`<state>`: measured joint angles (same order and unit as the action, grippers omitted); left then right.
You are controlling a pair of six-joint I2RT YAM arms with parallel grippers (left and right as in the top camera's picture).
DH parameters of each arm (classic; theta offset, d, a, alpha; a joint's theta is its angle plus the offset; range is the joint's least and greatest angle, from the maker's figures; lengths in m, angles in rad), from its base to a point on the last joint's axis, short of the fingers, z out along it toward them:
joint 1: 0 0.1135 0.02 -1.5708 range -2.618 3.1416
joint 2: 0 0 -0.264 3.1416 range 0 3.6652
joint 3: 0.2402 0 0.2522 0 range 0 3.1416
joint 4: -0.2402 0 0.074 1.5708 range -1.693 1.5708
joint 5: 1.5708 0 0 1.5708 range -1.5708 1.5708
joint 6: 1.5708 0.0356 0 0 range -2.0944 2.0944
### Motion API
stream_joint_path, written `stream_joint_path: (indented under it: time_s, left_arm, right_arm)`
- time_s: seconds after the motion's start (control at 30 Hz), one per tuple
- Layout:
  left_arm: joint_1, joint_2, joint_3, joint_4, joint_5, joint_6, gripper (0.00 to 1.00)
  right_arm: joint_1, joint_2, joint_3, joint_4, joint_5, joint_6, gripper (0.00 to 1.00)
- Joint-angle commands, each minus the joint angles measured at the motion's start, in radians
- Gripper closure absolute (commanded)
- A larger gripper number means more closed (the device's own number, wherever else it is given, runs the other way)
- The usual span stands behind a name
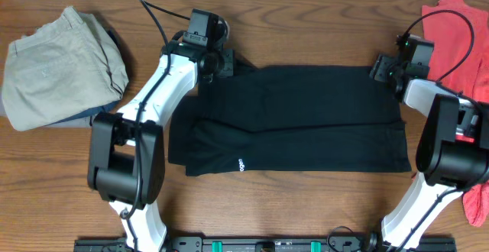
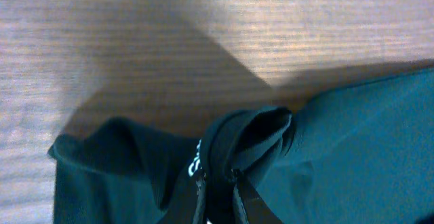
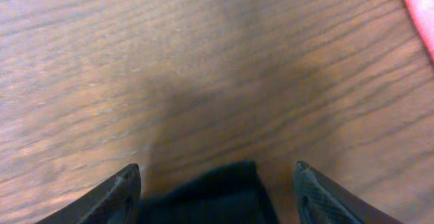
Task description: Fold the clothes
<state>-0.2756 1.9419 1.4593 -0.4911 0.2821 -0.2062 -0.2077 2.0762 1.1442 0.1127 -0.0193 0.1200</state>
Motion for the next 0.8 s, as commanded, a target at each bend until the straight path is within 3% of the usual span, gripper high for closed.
stream_joint_path:
  time_s: [0.0, 0.1, 0.23, 0.27, 0.53, 0.77]
  left_arm:
    - [0.005, -0.072, 0.011, -0.040, -0.014, 0.006, 0.87]
    - [0.005, -0.092, 0.011, -0.085, -0.033, 0.006, 0.87]
    - [0.005, -0.097, 0.011, -0.147, -0.064, 0.006, 0.87]
    - [0.005, -0.096, 0.011, -0.164, -0.073, 0.006, 0.87]
    - [0.005, -0.098, 0.011, -0.228, -0.092, 0.006, 0.89]
    - [0.007, -0.166, 0.011, -0.290, -0.092, 0.006, 0.91]
  right_arm:
    - [0.014, 0.043, 0.004, 0.008, 0.018, -0.002, 0.31]
    - [0.014, 0.068, 0.004, 0.010, 0.018, -0.001, 0.41]
    - [0.014, 0.069, 0.004, -0.002, 0.016, 0.006, 0.90]
    - [0.014, 0.069, 0.004, -0.009, 0.016, 0.006, 0.99]
    - [0.006, 0.054, 0.005, -0.085, 0.023, 0.017, 0.99]
    - [-0.008, -0.100, 0.006, -0.238, 0.030, 0.024, 0.99]
